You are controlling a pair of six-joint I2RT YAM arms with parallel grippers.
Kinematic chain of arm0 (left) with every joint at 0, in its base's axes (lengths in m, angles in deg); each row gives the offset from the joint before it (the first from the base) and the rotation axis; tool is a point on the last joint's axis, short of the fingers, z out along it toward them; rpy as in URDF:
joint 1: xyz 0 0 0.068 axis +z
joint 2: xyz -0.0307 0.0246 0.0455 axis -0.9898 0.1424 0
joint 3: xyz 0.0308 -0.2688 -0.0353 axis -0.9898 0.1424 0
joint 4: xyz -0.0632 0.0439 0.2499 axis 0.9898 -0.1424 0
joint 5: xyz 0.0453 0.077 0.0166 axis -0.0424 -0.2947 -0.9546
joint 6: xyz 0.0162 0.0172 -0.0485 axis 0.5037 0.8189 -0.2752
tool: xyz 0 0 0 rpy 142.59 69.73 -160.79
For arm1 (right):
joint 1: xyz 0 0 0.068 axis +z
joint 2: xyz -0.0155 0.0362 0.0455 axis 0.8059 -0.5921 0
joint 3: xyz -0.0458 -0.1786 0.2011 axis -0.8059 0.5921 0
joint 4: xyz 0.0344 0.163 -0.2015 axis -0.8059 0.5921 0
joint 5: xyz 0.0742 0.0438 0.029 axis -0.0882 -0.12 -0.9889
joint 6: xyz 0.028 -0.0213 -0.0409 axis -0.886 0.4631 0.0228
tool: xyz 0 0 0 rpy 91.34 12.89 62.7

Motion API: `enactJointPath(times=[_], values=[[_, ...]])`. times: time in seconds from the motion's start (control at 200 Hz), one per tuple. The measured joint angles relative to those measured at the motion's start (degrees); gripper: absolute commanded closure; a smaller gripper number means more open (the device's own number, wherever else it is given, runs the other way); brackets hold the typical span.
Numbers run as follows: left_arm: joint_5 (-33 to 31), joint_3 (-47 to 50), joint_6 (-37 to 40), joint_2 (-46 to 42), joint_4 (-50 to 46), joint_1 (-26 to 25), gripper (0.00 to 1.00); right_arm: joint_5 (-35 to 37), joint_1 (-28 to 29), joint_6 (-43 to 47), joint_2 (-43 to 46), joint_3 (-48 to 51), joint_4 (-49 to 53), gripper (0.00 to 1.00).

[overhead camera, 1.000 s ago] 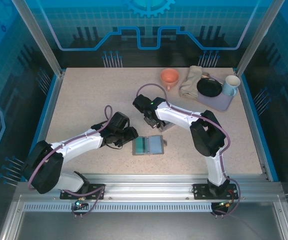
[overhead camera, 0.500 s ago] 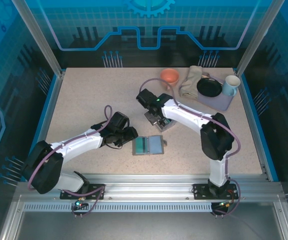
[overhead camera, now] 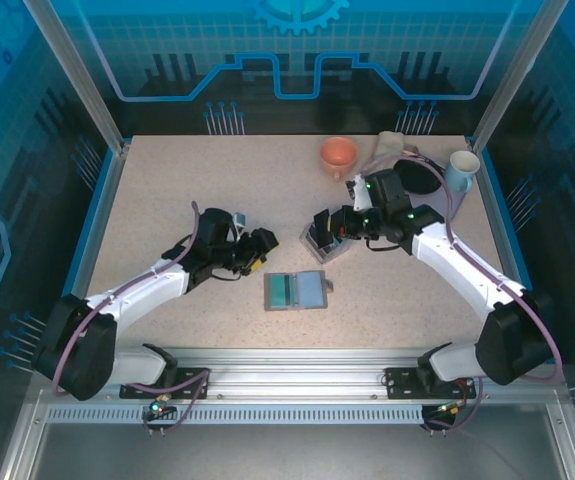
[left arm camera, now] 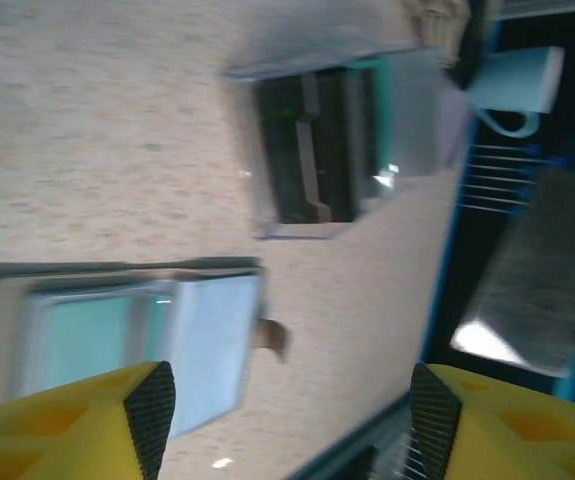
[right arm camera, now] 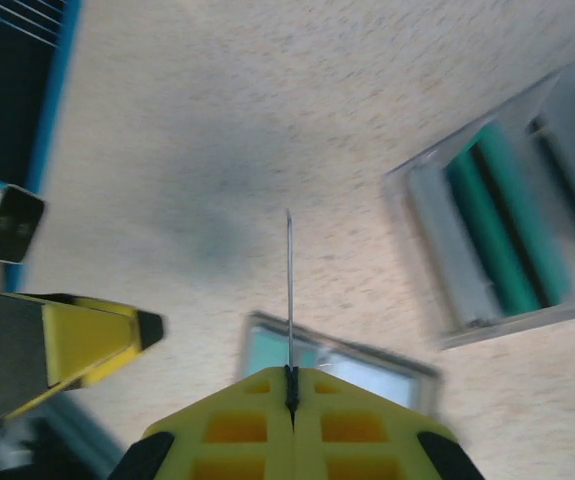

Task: Put the credit cards into the card holder
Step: Pick up the credit card from the storage box.

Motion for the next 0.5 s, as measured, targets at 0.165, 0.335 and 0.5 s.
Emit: enactJointPath(times=[0.165, 0.335, 0.5], values=[[6.80, 0.00, -4.31, 2.54, 11.52, 0.00, 0.36, -11.72, -0.83, -10.91, 0.44, 6.82, -11.96, 1.00], [10.60, -0.04, -6.80, 5.22, 17.35, 0.00, 0.48, -17.25, -0.98, -17.20, 0.55, 8.26, -19.56, 1.00], [12.61, -0.11, -8.15, 5.57, 20.81, 0.00, 0.61, -20.00, -1.31, -20.90, 0.46, 9.09, -24.37, 1.00]])
